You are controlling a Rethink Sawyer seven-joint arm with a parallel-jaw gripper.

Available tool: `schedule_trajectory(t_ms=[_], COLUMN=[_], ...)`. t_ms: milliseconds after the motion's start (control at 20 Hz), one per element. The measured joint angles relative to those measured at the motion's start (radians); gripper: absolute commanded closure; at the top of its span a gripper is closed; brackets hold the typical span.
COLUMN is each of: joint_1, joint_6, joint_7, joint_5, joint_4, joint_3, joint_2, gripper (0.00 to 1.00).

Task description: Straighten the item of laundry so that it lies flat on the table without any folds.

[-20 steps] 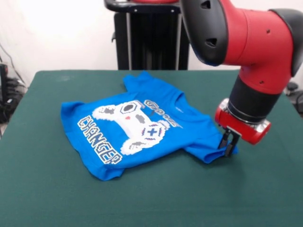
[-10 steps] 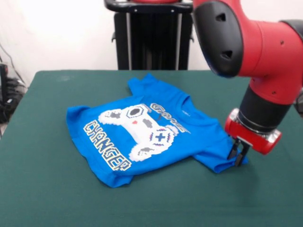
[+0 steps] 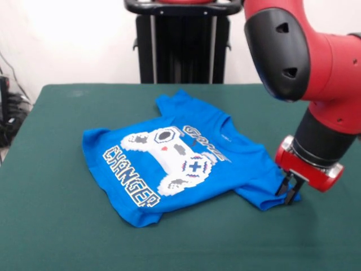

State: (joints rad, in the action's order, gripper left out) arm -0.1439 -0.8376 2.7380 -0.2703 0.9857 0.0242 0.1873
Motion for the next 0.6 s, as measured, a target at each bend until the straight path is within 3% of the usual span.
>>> schedule_trajectory(t_ms=[600], joint_1=[-0.004], joint_6=[-0.071], joint_7=[0.000], joint_5=[-0.001], joint_4=[-0.056], joint_3=[0.000], joint_2=[-0.024], gripper=[1.00])
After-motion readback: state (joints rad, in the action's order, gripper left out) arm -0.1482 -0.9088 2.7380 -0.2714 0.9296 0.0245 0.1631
